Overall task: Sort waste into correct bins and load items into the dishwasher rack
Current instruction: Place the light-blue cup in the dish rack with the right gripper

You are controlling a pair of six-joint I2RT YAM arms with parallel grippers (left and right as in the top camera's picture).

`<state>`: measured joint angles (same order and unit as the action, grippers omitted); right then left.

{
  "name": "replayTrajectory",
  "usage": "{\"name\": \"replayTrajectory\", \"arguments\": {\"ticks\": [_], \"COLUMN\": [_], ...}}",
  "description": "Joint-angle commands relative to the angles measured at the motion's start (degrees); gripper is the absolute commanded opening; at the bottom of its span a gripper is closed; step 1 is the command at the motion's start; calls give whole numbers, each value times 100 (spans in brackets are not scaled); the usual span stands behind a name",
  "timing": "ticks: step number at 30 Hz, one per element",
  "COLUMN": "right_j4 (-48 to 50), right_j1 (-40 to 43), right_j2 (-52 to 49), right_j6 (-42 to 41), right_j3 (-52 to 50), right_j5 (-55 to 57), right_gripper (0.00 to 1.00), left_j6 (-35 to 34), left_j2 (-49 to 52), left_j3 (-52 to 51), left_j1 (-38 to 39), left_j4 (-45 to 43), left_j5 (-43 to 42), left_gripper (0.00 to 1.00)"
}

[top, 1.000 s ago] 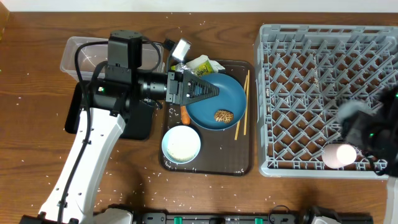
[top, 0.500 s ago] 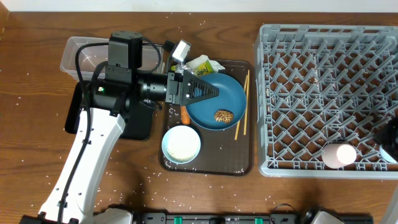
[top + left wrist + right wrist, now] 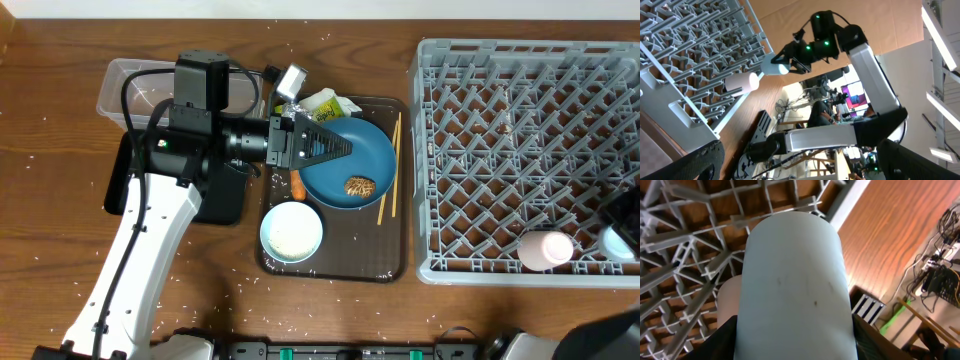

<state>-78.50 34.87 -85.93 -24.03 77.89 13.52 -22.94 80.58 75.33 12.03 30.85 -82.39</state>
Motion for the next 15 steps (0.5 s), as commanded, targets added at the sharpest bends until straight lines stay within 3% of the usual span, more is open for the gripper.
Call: {"name": "replayTrajectory", "arguments": {"ticks": [1,9,10,12,15], "right_j4": [-17,96,98,96,111], "right_j1": [42,42,42,44,42], "right_j2": [-264,-911,-977,-1078,-1069], "right_j6": [57,52,52,52,11], "right_j3": [31,-35,-35,-35,-26], "right_j5": [-46,-24,-22,-24,-87], "right_gripper": [34,38,44,74,89], "left_j6": [-9,-9,-9,-9,-11], "left_j2": [-24,-24,-24,-22,-24], "left_j3": [0,0,0,0,0], "left_j1": [-17,-17,-17,-17,-17], "left_j4": [-9,-9,-9,-7,-9], "left_j5": [-96,-96,-96,-98,-98], "left_gripper": [98,98,98,98,98]}}
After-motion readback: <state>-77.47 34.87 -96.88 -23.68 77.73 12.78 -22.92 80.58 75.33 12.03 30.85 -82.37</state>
